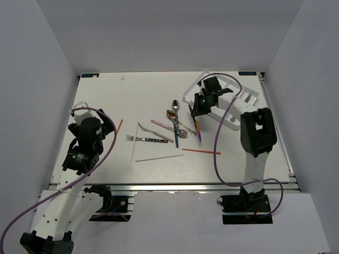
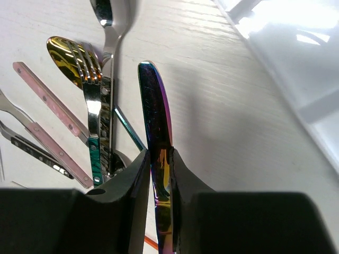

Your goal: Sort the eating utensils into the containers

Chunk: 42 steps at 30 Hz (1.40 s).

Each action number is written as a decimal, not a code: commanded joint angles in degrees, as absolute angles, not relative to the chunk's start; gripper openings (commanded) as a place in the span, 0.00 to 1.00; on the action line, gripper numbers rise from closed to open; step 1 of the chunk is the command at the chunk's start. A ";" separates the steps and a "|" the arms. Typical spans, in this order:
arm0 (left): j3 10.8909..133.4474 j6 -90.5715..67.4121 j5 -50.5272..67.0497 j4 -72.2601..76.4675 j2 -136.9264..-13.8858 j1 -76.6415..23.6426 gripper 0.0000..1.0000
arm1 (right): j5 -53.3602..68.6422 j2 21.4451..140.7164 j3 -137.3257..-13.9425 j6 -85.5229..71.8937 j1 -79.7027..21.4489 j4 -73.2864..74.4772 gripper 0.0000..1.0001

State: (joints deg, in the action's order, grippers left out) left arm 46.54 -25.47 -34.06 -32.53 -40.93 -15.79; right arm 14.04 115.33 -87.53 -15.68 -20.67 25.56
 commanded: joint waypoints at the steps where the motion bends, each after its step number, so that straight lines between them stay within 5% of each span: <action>1: 46.49 -25.14 -34.28 -32.26 -40.52 -15.38 0.98 | 14.24 111.01 -87.01 -16.08 -18.38 25.93 0.00; 16: 46.41 -24.87 -33.22 -31.73 -42.10 -15.38 0.98 | 16.43 109.60 -89.47 -16.52 2.54 28.82 0.00; 31: 46.32 -24.70 -31.64 -31.55 -43.51 -15.47 0.98 | 19.86 126.82 -115.40 -20.83 12.39 35.68 0.00; 42: 46.23 -24.70 -31.73 -31.55 -43.33 -15.47 0.98 | 12.75 121.38 -99.85 -28.03 12.48 23.12 0.00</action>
